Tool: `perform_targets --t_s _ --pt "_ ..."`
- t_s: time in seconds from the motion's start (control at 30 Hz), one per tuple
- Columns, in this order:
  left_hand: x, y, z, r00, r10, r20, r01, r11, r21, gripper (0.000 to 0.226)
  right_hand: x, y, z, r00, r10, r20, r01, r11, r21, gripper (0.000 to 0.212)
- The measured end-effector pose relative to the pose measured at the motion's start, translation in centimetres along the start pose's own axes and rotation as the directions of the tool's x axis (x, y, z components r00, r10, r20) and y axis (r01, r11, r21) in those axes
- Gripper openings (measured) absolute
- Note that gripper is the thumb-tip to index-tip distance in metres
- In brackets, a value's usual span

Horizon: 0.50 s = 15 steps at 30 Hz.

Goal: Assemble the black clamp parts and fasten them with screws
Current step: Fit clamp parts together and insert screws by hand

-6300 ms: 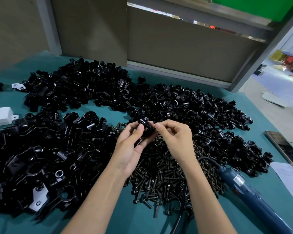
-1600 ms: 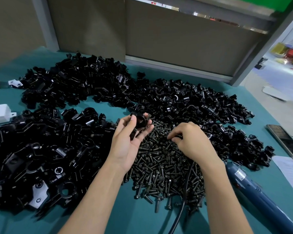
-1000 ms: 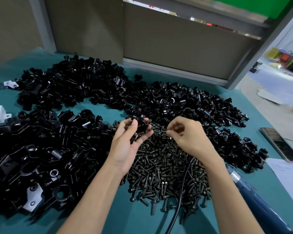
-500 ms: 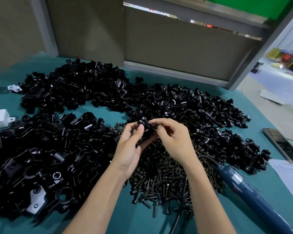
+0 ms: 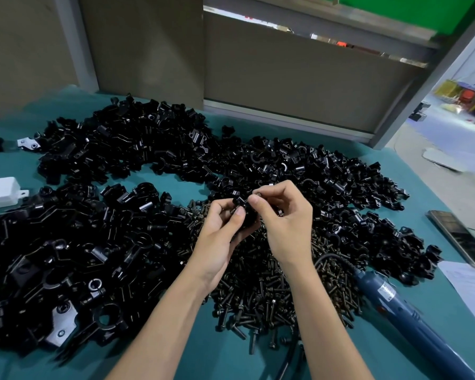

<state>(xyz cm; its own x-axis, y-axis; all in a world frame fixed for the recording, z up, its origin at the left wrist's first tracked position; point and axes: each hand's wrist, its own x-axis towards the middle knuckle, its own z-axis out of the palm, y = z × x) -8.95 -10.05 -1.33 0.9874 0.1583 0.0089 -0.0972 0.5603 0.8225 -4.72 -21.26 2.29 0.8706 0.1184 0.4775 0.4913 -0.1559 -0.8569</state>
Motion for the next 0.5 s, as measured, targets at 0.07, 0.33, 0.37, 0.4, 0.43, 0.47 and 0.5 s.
perform_targets --t_s 0.07,0.33,0.37,0.4,0.43,0.47,0.5 --pt "-0.1 0.0 0.1 1.0 0.009 0.006 -0.009 1.0 0.011 0.022 0.0 0.1 0.3 1.0 0.014 0.014 -0.014 0.999 -0.031 0.011" --pt "-0.4 0.3 0.1 1.0 0.025 -0.016 -0.024 0.997 0.072 0.016 -0.1 0.5 0.1 0.997 0.031 0.069 -0.026 0.998 -0.062 0.009" --pt "-0.4 0.3 0.1 1.0 0.02 -0.016 -0.019 0.997 0.069 0.016 -0.2 0.4 0.0 0.996 0.031 0.08 -0.026 0.998 -0.056 0.008" --pt "-0.4 0.3 0.1 1.0 0.013 -0.014 -0.012 0.999 0.048 0.016 -0.2 0.2 -0.1 0.995 0.033 0.099 -0.028 0.998 -0.053 0.008" --pt "-0.4 0.4 0.1 1.0 0.003 -0.013 -0.003 1.0 0.009 0.018 -0.2 -0.1 -0.3 0.992 0.033 0.121 -0.026 0.998 -0.064 0.011" --pt "-0.4 0.5 0.2 1.0 -0.008 -0.016 0.007 0.999 -0.039 0.021 -0.4 -0.5 -0.7 0.99 0.025 0.137 -0.012 0.995 -0.095 0.016" --pt "-0.4 0.6 0.2 1.0 -0.019 -0.022 0.016 0.996 -0.093 0.027 -0.5 -0.8 -1.2 0.99 0.017 0.139 0.002 0.99 -0.139 0.023"
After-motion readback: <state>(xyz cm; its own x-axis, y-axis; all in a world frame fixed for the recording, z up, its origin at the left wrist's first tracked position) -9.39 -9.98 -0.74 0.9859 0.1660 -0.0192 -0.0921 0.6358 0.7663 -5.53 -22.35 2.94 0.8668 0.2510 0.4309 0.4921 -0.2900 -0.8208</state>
